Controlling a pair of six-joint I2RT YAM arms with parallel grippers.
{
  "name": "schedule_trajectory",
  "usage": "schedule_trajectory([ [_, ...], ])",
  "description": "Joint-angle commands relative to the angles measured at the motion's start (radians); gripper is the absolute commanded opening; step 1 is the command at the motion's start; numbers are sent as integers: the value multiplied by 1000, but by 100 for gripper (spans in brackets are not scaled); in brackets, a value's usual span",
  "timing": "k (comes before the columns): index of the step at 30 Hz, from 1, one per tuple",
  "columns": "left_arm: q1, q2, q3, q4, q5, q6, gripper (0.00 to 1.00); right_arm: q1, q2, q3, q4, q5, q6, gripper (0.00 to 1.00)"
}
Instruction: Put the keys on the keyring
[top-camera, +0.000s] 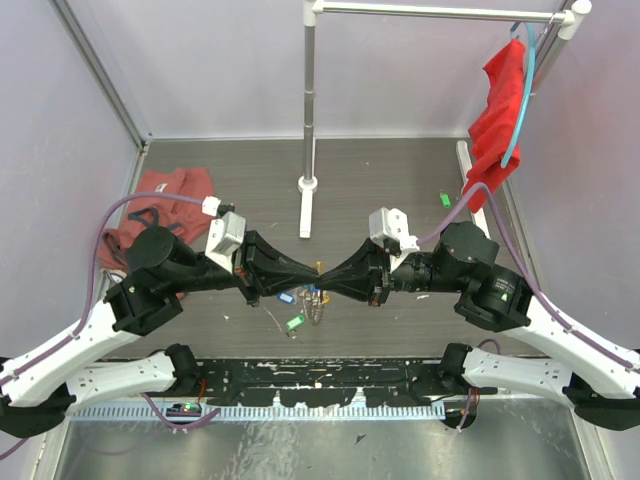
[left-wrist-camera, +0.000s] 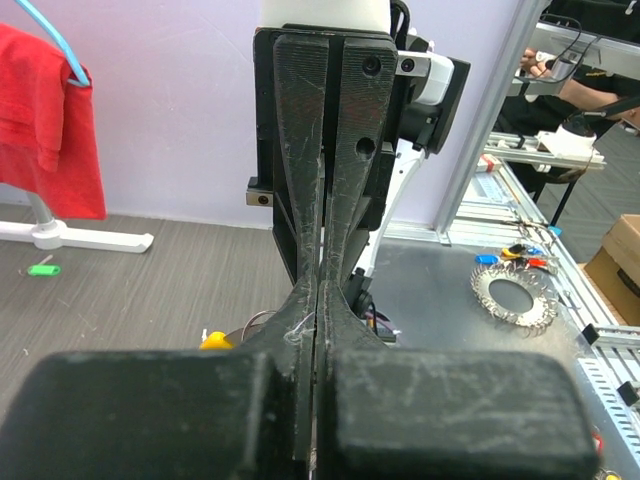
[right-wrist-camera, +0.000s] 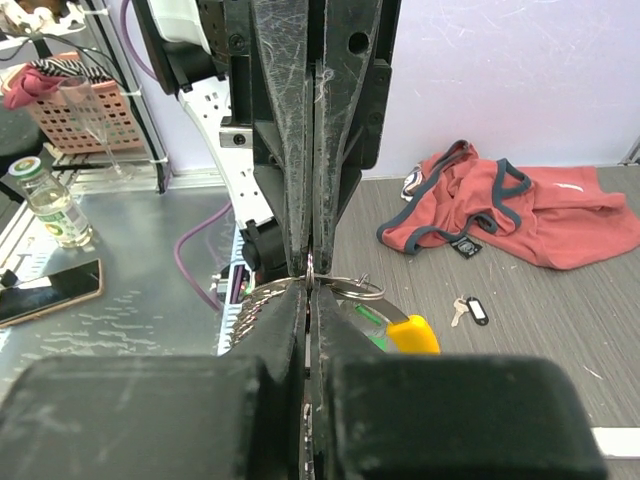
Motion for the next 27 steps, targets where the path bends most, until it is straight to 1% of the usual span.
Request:
schedule_trajectory([
  [1, 0, -14, 3, 10, -11, 0, 8, 5, -3, 52, -34, 35, -23, 1],
  [3, 1, -22, 17, -42, -36, 21, 22, 4, 5, 97, -119, 62, -39, 1],
  [6, 1, -32, 44, -134, -77, 68, 44, 4, 47, 197, -305, 93, -69, 1],
  [8, 1, -30, 68, -198, -95, 101, 52, 5, 87, 265, -441, 113, -86, 1],
  [10, 0, -30, 74, -242, -114, 125, 57, 5, 121, 322, -569, 133, -91, 1],
  [13, 0, -24, 74, -277, -135, 152, 58, 5, 169, 395, -706, 180, -85, 1],
  [21, 0, 24, 56, -287, -130, 179, 52, 4, 310, 580, -997, 306, -48, 1],
  [25, 0, 32, 44, -287, -131, 186, 50, 4, 406, 591, -1132, 372, -14, 1],
  [27, 0, 29, 29, -290, -138, 186, 50, 4, 427, 566, -1144, 366, 0, 1],
])
